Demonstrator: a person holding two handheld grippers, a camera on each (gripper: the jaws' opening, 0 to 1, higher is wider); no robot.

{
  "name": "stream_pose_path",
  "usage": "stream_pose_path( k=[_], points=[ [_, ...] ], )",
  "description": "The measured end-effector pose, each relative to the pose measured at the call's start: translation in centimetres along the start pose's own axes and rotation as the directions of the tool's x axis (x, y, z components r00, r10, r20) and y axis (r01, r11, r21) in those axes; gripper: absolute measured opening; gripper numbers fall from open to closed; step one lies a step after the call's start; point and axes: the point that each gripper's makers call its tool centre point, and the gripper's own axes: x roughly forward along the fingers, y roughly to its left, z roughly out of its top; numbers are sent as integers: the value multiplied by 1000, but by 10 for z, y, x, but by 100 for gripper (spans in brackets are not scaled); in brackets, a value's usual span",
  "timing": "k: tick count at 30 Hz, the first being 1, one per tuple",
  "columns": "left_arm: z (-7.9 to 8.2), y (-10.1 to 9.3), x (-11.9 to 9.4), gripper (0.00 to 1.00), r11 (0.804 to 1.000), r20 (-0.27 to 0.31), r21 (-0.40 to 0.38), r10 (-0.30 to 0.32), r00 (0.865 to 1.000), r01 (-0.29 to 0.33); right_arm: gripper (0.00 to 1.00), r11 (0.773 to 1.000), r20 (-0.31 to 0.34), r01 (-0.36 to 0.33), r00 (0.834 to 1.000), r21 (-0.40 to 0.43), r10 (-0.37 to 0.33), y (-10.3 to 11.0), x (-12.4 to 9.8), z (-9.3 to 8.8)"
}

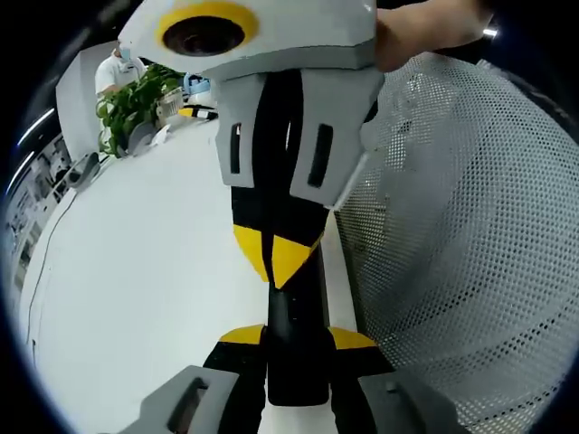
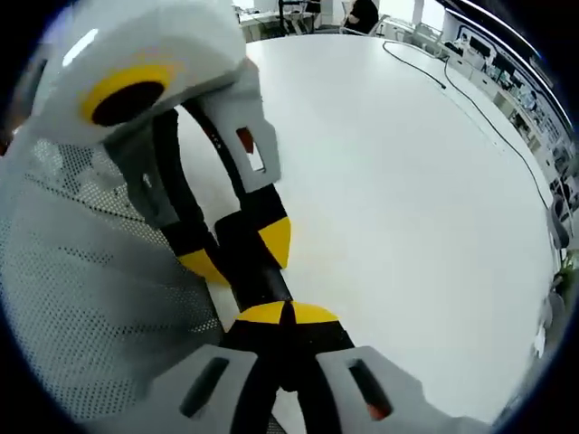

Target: Press the specified remote control buttons in sequence, fully releasing each button before pressing the next.

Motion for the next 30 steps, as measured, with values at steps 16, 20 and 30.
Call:
stream_pose_path(
  k=[16,20,30],
  points=[
    [0,0,0,26,1000,5,1,-3,1000,3,0,993,124,-110,987,32,106,19,-9,-8],
    [0,0,0,26,1000,6,0,-3,1000,3,0,997,126,-59,990,-40,63,21,-6,-5],
    [0,0,0,26,1000,10,-7,-4,1000,4,0,976,111,-27,992,-215,52,24,-3,5]
  ],
)
